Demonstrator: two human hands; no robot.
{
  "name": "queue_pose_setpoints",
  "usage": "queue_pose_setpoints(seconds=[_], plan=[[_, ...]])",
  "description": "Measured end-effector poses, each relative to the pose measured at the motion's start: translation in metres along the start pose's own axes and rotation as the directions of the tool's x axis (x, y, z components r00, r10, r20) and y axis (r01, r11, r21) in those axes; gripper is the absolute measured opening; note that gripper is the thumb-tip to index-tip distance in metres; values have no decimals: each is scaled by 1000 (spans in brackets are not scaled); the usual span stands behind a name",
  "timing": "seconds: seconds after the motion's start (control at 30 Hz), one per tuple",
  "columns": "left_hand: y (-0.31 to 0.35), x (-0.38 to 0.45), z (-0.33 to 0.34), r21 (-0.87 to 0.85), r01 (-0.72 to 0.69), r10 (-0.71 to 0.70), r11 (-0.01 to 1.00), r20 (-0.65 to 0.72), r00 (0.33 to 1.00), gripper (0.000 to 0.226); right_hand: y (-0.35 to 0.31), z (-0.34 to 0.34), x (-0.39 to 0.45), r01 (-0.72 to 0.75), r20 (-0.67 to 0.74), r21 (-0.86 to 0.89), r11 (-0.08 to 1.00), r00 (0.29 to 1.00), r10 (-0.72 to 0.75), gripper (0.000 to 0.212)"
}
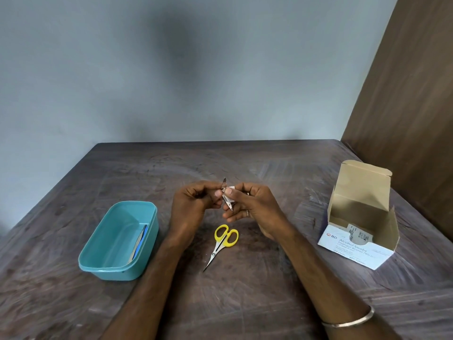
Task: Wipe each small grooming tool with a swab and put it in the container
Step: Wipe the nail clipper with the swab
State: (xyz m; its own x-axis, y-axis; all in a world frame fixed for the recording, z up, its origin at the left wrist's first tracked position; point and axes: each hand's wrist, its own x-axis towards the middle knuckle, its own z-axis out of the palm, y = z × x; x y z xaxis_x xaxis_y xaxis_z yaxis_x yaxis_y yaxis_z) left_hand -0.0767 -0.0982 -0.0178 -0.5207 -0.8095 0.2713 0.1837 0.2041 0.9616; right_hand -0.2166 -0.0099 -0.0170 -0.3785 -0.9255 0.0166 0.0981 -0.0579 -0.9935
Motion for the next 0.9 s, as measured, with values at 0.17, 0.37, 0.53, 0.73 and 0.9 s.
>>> queue_pose_setpoints(seconds=[0.17,0.37,0.53,0.73,0.9], plan=[[-3,1,-1,35,-16,17,999,-24,1000,20,0,-3,1,5,16,11,1000,1000,-5,27],[-2,2,-2,13,-5,6,1000,-67,998,20,0,-4,2,-3,58,50,999,998,0,7],[-1,2,-1,-32,20,-23,999,-82,996,21,0,-5,1,10,87,33,999,996,-13,22],[0,2,0,3,26,-26,1000,-43,999,30,0,-5,1,47,67,-15,999,997,-46,20],[-1,1,-1,41,79,-80,996,43,996,17,3,-6,4,93,7,-65,994,996,-92,10]])
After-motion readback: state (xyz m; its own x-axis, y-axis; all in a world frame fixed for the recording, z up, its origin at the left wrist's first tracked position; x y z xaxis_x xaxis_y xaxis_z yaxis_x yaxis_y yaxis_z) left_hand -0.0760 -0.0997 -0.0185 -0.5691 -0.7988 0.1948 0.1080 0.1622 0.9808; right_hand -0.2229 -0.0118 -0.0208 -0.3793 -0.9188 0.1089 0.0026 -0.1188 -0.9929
